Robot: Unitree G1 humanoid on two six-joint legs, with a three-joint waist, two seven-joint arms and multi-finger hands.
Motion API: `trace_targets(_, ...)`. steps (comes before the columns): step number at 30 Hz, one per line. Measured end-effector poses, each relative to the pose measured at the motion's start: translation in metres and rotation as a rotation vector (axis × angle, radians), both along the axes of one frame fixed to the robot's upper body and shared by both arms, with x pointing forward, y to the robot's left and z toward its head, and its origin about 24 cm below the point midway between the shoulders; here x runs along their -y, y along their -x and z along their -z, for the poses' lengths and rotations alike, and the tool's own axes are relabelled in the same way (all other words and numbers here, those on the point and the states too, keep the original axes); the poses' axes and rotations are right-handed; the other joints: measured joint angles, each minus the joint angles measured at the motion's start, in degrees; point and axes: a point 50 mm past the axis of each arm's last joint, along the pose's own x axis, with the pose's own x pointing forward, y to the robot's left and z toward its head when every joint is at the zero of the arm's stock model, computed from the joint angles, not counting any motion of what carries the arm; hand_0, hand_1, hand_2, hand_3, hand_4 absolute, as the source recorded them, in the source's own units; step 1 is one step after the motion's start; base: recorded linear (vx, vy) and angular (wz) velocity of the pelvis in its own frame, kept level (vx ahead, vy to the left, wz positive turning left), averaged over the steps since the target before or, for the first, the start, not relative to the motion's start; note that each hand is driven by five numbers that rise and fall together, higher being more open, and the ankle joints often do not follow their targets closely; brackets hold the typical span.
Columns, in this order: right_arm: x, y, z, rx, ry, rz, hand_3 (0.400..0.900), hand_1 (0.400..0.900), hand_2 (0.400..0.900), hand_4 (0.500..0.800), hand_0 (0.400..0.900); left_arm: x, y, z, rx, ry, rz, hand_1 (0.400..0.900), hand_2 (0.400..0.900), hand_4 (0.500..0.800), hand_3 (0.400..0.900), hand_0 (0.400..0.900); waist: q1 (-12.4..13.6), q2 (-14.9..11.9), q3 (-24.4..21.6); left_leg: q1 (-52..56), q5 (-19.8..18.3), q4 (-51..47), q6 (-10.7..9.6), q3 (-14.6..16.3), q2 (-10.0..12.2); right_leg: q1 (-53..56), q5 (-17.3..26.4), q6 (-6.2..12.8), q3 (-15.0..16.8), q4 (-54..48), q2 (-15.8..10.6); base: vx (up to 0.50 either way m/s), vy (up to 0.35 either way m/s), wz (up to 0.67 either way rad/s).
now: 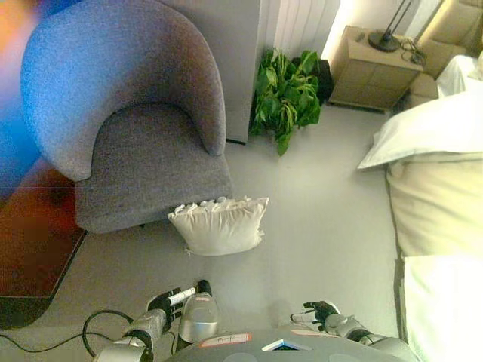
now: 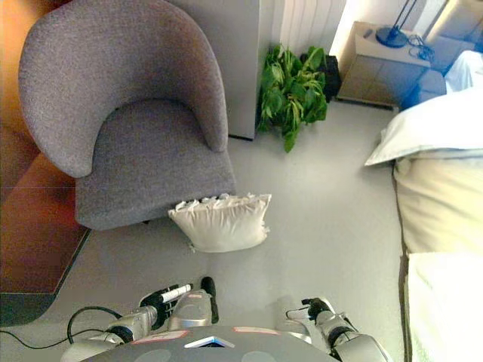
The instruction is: Pick up the pillow and put it on the sofa.
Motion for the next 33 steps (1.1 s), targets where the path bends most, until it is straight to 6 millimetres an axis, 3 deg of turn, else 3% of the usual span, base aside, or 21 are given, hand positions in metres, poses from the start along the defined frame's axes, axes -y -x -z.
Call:
trace_targets(4, 0.0, -0.004, -0.001, 0.028, 0.01, -0.002, 0.9, 0.9, 0.9, 0.8, 0.9, 0.003, -0.008, -0.001, -0.011, -0.016, 0.093, 0.9, 0.9, 0.8, 0.9, 0.9, 0.0, 0.1, -1.3, 1.4, -1.1, -1.9, 2.0, -1.3, -0.9, -5.4, 7.1, -1.37, 1.6, 10.9, -1.6, 0.19, -0.122, 0.19)
trace_targets(6, -0.005, -0.015, -0.003, 0.071, 0.003, -0.048, 0.9, 0.9, 0.9, 0.8, 0.9, -0.004, -0.011, -0.004, -0.023, -0.06, 0.111, 0.9, 0.9, 0.8, 0.9, 0.9, 0.0, -0.2, -1.5, 1.4, -1.4, -2.8, 2.4, -1.3, -0.3, -9.0, 5.7, -0.09, 1.2, 11.3, -1.5, 0.03, -0.322, 0.23)
trace_targets(8, -0.008, -0.029, -0.006, 0.122, 0.012, -0.093, 0.9, 0.9, 0.9, 0.8, 0.9, -0.009, -0.016, -0.006, -0.025, -0.092, 0.098, 0.9, 0.9, 0.8, 0.9, 0.9, -0.2, 0.2, -1.3, 1.1, -1.4, -3.4, 2.5, -1.5, 0.4, -11.7, 5.5, 0.38, 0.3, 4.1, -1.0, 0.01, -0.397, 0.45)
trace_targets(9, -0.008, -0.034, -0.008, 0.139, 0.03, -0.128, 0.9, 0.9, 0.9, 0.8, 0.9, -0.011, -0.019, -0.008, -0.015, -0.107, 0.096, 0.9, 0.9, 0.8, 0.9, 0.9, -0.4, 0.4, -1.1, 0.6, -1.4, -3.6, 2.5, -1.8, 0.5, -12.8, 6.0, 1.14, -0.1, -2.1, -0.9, 0.07, -0.405, 0.62)
trace_targets(12, -0.01, -0.047, -0.012, 0.193, 0.079, -0.187, 0.9, 0.9, 0.9, 0.8, 0.9, -0.012, -0.033, -0.012, 0.025, -0.133, 0.094, 0.9, 0.9, 0.8, 0.9, 0.9, -2.6, -0.4, 0.4, -0.2, -1.3, -4.4, 2.4, -4.7, -0.4, -15.7, 10.1, 6.6, 0.6, -15.3, -2.3, 0.25, -0.358, 0.69)
trace_targets(13, -0.011, -0.052, -0.014, 0.215, 0.093, -0.203, 0.9, 0.9, 0.9, 0.8, 0.9, -0.012, -0.033, -0.013, 0.031, -0.14, 0.092, 0.9, 0.9, 0.8, 0.9, 0.9, -3.3, -0.5, 1.3, -0.6, -1.2, -4.6, 2.2, -6.3, -0.6, -16.5, 12.4, 7.35, 0.4, -19.2, -3.1, 0.46, -0.416, 0.77)
trace_targets(16, -0.013, -0.058, -0.017, 0.259, 0.122, -0.229, 0.9, 0.9, 0.9, 0.8, 0.9, -0.013, -0.032, -0.013, 0.037, -0.145, 0.082, 0.9, 0.9, 0.8, 0.9, 0.9, -4.3, -2.2, 2.3, -0.9, -2.3, -3.1, -1.0, -10.7, -0.5, -18.1, 15.1, 6.78, 0.4, -21.3, -5.4, 0.41, -0.364, 0.62)
trace_targets(17, -0.018, -0.059, -0.016, 0.263, 0.121, -0.246, 0.9, 0.9, 0.9, 0.8, 0.9, -0.017, -0.028, -0.012, 0.026, -0.161, 0.078, 0.9, 0.9, 0.8, 0.9, 0.9, -4.6, -3.4, 2.7, -0.8, -2.8, -2.0, -2.7, -12.9, -0.5, -16.6, 14.7, 6.5, 0.5, -21.0, -5.6, 0.44, -0.393, 0.78)
trace_targets(18, -0.024, -0.055, -0.014, 0.256, 0.122, -0.26, 0.9, 0.9, 0.9, 0.8, 0.9, -0.027, -0.028, -0.015, 0.031, -0.189, 0.07, 0.9, 0.9, 0.8, 0.9, 0.9, -4.6, -6.3, 2.5, -0.7, -3.6, -0.8, -4.9, -13.6, -0.6, -15.3, 13.7, 4.98, 0.7, -20.7, -5.4, 0.47, -0.347, 0.93)
trace_targets(19, -0.023, -0.059, -0.016, 0.27, 0.144, -0.273, 0.9, 0.9, 0.9, 0.8, 0.9, -0.023, -0.02, -0.011, 0.016, -0.184, 0.06, 0.9, 0.9, 0.8, 0.9, 0.9, -4.2, -5.1, 3.4, -1.0, -4.4, 0.8, -6.6, -15.8, 1.7, -14.5, 18.7, 3.61, 1.7, -18.6, -3.5, 0.49, -0.282, 0.88)
trace_targets(21, -0.003, -0.061, -0.019, 0.276, 0.233, -0.284, 0.9, 0.9, 0.9, 0.8, 0.9, 0.001, -0.011, -0.003, 0.013, -0.129, 0.019, 0.9, 0.9, 0.8, 0.9, 0.9, -4.5, -1.4, 4.0, -0.7, -4.8, 3.4, -6.6, -17.0, 5.9, -13.7, 14.1, 1.71, 1.5, -13.4, 0.4, 0.34, -0.156, 0.43)
trace_targets(24, 0.022, -0.068, -0.028, 0.317, 0.36, -0.337, 0.9, 0.9, 0.9, 0.8, 0.9, 0.005, -0.002, 0.0, -0.008, -0.121, -0.007, 0.9, 0.9, 0.8, 0.9, 0.9, -4.8, 0.0, 3.8, 3.4, -5.3, 2.6, -7.2, -16.6, 6.9, -13.7, 8.2, 1.44, 1.1, -5.2, 0.0, 0.11, -0.043, 0.31)
trace_targets(26, 0.035, -0.078, -0.037, 0.362, 0.445, -0.381, 0.9, 0.9, 0.9, 0.8, 0.9, 0.008, -0.001, 0.001, -0.014, -0.113, 0.006, 0.9, 0.9, 0.8, 0.9, 0.9, -4.7, 0.8, 3.5, 3.8, -7.1, 1.9, -9.8, -16.6, 6.9, -16.0, 5.9, 1.92, 1.2, -0.4, -1.0, -0.06, 0.05, 0.52)
trace_targets(28, 0.036, -0.09, -0.043, 0.399, 0.512, -0.44, 0.9, 0.9, 0.9, 0.8, 0.9, 0.005, -0.012, -0.002, 0.017, -0.121, 0.043, 0.9, 0.9, 0.8, 0.9, 0.9, -4.4, -0.3, 3.9, 0.3, -7.4, 3.5, -9.1, -17.1, 5.1, -20.2, 4.7, 1.99, 1.8, 4.1, -3.6, -0.19, 0.06, 0.39)
trace_targets(31, 0.026, -0.119, -0.055, 0.458, 0.581, -0.567, 0.9, 0.9, 0.9, 0.8, 0.9, 0.009, -0.035, -0.008, 0.071, -0.098, 0.065, 0.9, 0.9, 0.8, 0.9, 0.9, -4.1, 0.8, 5.3, -4.7, -7.3, 6.1, -8.9, -18.8, 4.5, -27.1, 5.1, 1.8, 2.7, 13.2, -5.7, -0.15, 0.03, 0.26)
trace_targets(33, 0.018, -0.145, -0.069, 0.531, 0.608, -0.616, 0.9, 0.9, 0.9, 0.8, 0.9, 0.017, -0.057, -0.015, 0.125, -0.07, 0.077, 0.9, 0.9, 0.8, 0.9, 0.9, -2.7, 3.0, 7.9, -5.9, -7.0, 6.6, -8.7, -19.8, 6.2, -32.8, 4.0, 3.34, 4.0, 18.6, -6.8, -0.1, 0.01, 0.22)
